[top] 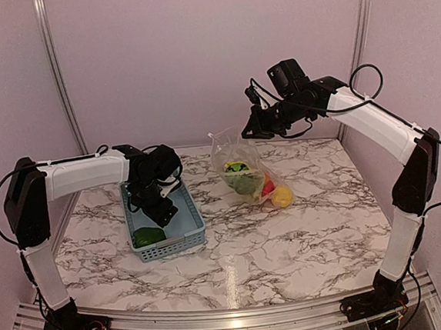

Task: Place the food in the zip-top bag and seal the zipper
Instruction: Adjust the fake vegetable in the bin, then pick up the fake vegetable from the bin, then adjust the zipper food storage bag at the center of the board.

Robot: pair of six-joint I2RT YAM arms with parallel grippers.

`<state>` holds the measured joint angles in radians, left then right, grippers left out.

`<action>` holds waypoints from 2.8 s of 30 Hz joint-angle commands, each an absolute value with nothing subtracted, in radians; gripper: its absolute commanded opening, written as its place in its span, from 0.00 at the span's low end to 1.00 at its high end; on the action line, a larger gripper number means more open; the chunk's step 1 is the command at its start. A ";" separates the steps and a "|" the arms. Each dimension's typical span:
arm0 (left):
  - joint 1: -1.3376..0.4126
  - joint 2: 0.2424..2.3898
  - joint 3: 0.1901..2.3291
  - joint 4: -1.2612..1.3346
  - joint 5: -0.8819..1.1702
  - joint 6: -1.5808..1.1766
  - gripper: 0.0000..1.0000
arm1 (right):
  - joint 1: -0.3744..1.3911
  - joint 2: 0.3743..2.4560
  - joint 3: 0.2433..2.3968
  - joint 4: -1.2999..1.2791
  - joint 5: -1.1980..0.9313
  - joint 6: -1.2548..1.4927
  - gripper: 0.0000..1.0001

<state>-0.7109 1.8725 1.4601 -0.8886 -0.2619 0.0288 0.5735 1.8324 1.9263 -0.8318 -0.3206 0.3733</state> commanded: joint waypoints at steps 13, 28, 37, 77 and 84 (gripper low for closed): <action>-0.716 1.737 1.261 -0.938 -0.165 0.077 0.90 | 0.564 1.824 1.959 -0.830 -0.323 0.378 0.00; -0.716 1.856 1.351 -0.924 -0.160 0.095 0.72 | 0.564 1.829 1.954 -0.827 -0.314 0.367 0.00; -0.716 1.847 1.504 -0.875 -0.221 0.022 0.63 | 0.563 1.827 1.960 -0.828 -0.307 0.370 0.00; -0.784 1.552 1.333 0.491 0.147 -0.630 0.53 | 0.568 1.815 1.993 -0.859 -0.316 0.383 0.00; -0.804 1.611 1.341 0.526 0.141 -0.666 0.50 | 0.568 1.817 2.046 -0.890 -0.317 0.385 0.00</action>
